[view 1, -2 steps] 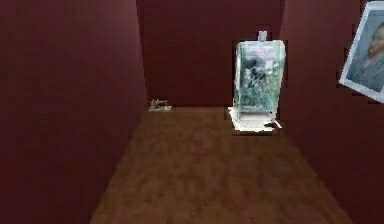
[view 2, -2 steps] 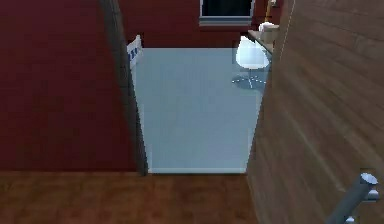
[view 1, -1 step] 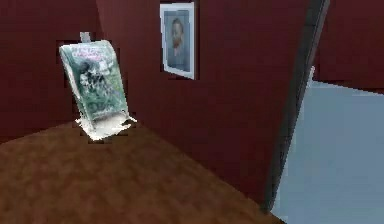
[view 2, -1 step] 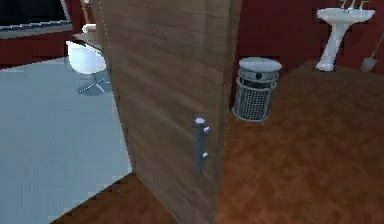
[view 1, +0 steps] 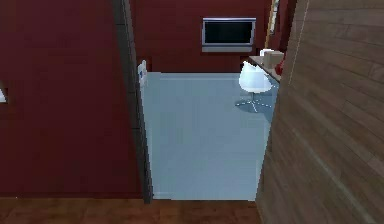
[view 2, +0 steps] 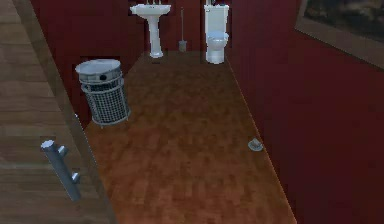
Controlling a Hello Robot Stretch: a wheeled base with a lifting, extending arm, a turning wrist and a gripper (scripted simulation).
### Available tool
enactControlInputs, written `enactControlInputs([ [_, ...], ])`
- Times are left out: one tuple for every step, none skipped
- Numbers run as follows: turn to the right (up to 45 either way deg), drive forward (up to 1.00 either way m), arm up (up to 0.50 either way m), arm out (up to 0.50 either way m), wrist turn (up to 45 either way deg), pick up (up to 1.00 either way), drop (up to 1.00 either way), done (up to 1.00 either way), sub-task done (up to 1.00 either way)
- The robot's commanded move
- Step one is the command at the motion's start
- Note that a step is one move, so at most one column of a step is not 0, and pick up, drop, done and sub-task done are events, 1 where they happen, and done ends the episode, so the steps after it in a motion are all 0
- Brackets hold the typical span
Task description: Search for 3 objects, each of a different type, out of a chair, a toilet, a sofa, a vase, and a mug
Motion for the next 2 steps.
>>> enactControlInputs([
  [6.0, 0.00, 0.00, 0.00, 0.0, 0.00, 0.00, 0.00, 0.00],
  [0.0, 1.00, 0.00, 0.00, 0.0, 0.00, 0.00, 0.00, 0.00],
])
